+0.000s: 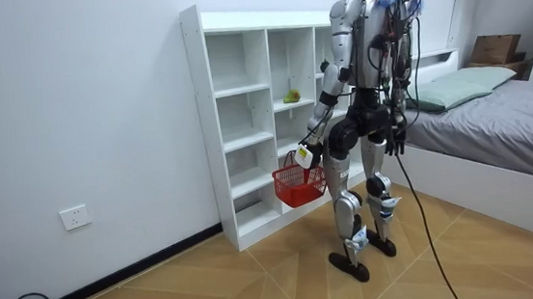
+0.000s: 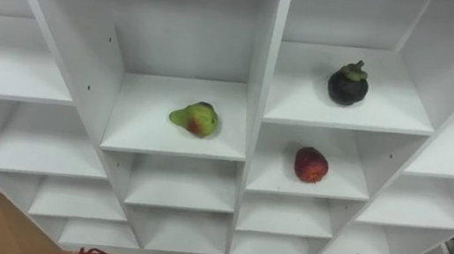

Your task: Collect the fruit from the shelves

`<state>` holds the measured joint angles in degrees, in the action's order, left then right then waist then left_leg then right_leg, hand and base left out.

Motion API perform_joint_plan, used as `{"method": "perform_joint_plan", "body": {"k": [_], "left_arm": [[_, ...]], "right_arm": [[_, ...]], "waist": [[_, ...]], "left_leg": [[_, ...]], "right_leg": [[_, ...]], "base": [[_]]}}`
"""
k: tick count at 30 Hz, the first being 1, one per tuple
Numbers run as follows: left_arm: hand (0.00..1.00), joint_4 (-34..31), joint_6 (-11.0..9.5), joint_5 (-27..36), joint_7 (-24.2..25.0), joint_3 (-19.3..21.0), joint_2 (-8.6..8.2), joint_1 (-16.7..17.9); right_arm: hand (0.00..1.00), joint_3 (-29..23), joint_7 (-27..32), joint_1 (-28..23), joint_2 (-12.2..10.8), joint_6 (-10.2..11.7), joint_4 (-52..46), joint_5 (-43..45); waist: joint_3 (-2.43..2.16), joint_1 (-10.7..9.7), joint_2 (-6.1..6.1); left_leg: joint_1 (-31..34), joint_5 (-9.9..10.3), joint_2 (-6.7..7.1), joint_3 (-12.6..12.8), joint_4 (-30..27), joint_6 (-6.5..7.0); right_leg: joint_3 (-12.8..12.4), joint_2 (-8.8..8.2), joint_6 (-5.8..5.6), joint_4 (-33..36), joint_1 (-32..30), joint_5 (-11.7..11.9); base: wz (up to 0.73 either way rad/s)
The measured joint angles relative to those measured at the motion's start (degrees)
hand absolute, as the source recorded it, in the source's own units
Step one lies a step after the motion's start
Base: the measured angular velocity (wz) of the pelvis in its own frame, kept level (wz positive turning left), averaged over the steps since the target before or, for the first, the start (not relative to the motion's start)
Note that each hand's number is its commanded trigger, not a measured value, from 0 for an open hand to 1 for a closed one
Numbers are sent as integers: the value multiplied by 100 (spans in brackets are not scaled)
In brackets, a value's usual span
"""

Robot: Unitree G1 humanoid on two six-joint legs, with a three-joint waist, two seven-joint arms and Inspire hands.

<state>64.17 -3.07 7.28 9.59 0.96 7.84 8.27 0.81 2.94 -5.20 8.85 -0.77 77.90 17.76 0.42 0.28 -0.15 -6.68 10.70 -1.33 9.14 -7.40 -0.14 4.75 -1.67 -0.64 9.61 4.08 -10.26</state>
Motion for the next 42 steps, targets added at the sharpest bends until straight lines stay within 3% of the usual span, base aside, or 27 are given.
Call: {"method": "perform_joint_plan", "body": {"k": [6,10,20,24,29,35,42], "left_arm": [[100,-1,-53,-12,10,23,-18,-1],[100,-8,-75,-64,7,133,-15,7],[100,-6,-194,-64,-13,131,-2,14],[100,-6,-229,-54,-77,107,-3,12],[100,-6,-247,-2,-109,106,-4,-13],[100,-197,-245,-5,1,67,-11,83],[100,-243,-259,6,18,-64,-5,86]], "right_arm": [[0,-266,374,-61,-7,89,-37,-165],[0,-738,752,-223,-5,283,-349,-447],[0,-891,1390,-471,-8,723,-948,-1098],[0,-861,1588,-751,-45,866,-1889,-1207],[0,-590,1787,-1197,-89,949,-4044,-1195],[0,-271,1969,-1169,-91,964,-5588,-869],[0,41,2000,-1173,-57,1029,-6674,-813]], "waist": [[11,-6,29],[-14,-51,28],[-22,-159,28],[-25,-144,33],[-39,-159,14],[-49,-168,-18],[-74,-162,44]], "left_leg": [[12,0,-1,25,2,0],[77,1,0,39,0,2],[92,1,-2,51,-32,2],[77,1,-6,104,-32,2],[101,1,-7,185,-32,2],[123,1,-9,192,-28,3],[154,1,-14,194,-26,3]], "right_leg": [[-3,3,-1,1,-37,-1],[-8,2,-1,19,-116,-1],[-19,3,0,7,-124,0],[-76,12,1,17,-135,1],[-202,26,-1,101,-252,5],[-251,39,-4,105,-301,22],[-274,50,-2,105,-312,45]], "base": [[-1],[-1],[0],[-6],[-12],[-5],[0]]}}
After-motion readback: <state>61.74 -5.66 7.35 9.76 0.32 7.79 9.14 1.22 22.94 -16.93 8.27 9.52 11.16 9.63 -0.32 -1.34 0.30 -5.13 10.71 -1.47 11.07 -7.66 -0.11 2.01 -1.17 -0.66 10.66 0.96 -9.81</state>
